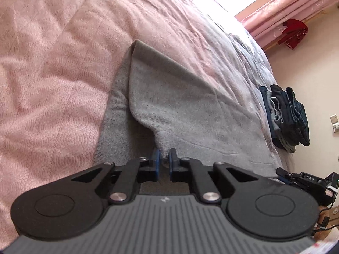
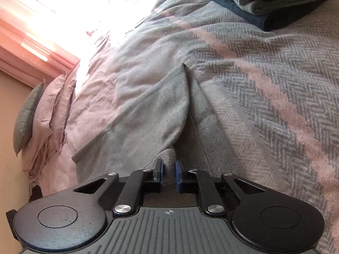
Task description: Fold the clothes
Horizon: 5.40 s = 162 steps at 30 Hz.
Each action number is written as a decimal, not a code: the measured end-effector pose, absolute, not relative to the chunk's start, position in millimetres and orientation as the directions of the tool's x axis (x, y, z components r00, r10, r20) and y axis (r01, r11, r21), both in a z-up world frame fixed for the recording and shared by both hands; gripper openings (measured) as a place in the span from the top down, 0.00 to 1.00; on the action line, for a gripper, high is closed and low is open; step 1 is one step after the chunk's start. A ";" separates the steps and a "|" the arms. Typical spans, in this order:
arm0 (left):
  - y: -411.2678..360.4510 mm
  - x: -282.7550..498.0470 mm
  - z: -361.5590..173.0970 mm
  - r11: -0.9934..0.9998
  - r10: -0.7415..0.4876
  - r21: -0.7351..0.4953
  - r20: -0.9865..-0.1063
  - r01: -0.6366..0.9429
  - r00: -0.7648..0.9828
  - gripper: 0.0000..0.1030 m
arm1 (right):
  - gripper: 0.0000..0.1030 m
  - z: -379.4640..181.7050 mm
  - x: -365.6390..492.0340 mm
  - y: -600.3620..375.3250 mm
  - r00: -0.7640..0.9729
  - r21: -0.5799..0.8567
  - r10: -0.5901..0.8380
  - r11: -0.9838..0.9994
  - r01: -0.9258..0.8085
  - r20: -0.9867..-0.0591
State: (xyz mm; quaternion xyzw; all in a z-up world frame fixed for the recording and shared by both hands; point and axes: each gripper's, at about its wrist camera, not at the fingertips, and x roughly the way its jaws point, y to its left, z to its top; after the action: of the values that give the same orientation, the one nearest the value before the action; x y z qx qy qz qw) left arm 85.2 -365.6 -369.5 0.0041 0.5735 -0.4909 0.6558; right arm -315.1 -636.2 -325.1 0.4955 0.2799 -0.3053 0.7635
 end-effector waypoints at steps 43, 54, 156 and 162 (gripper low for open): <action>-408.6 9.0 -349.7 0.454 -0.497 -0.152 -0.861 0.878 0.108 0.86 | 0.68 -314.0 -258.4 -583.2 0.459 0.135 -0.251 0.743 0.656 -0.852; -452.9 6.9 -367.4 0.396 -0.475 -0.122 -0.875 0.910 0.089 0.83 | 0.68 -337.3 -203.9 -579.0 0.425 0.084 -0.241 0.783 0.617 -0.873; -185.7 -8.1 -429.0 0.505 -0.818 -0.708 -0.576 0.494 0.011 0.64 | 0.69 -420.1 -479.7 -495.0 0.772 0.834 -0.364 -0.023 0.551 -0.521; -174.5 -10.3 -408.2 0.489 -0.821 -0.674 -0.570 0.554 0.031 0.97 | 0.94 -405.8 -476.3 -491.0 0.725 0.799 -0.421 0.002 0.601 -0.545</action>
State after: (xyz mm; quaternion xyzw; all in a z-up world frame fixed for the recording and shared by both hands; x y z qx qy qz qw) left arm -10.3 -174.5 -408.2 -0.1342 0.4967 -0.4875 0.7054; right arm -476.3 -491.0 -405.8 0.6059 0.0744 -0.3630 0.7040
